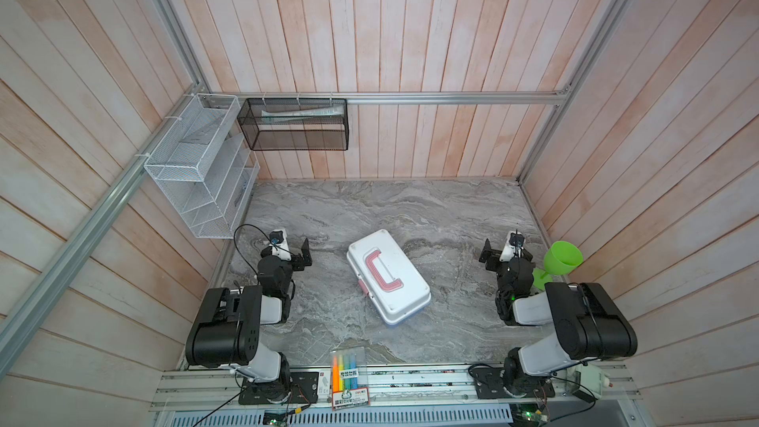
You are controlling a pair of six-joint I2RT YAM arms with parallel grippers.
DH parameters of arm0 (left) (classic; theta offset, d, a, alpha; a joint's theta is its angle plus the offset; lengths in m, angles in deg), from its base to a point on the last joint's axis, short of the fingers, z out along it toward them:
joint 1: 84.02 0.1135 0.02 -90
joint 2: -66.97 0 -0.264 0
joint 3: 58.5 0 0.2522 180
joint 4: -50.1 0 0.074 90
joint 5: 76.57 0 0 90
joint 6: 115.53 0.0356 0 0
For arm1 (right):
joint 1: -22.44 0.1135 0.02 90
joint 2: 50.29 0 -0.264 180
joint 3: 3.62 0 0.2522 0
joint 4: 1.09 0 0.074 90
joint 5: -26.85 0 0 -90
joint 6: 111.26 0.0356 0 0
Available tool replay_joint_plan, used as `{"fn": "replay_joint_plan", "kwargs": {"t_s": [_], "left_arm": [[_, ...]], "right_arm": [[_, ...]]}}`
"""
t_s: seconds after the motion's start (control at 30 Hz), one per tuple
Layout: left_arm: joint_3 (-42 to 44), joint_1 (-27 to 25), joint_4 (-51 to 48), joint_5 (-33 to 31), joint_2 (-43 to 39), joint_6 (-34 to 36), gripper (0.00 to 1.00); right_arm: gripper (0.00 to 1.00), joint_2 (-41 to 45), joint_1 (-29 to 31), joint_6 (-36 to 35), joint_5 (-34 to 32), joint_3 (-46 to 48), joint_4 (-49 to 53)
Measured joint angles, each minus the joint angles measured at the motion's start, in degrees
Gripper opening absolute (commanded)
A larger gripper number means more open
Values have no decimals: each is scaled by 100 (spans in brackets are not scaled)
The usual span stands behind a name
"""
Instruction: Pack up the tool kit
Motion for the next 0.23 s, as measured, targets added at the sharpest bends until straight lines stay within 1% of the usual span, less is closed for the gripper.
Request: {"fn": "replay_joint_plan", "kwargs": {"t_s": [0.23], "left_arm": [[0,-4,9,52,0,13,100]], "right_arm": [[98,0,0,0,2,0,2]]}}
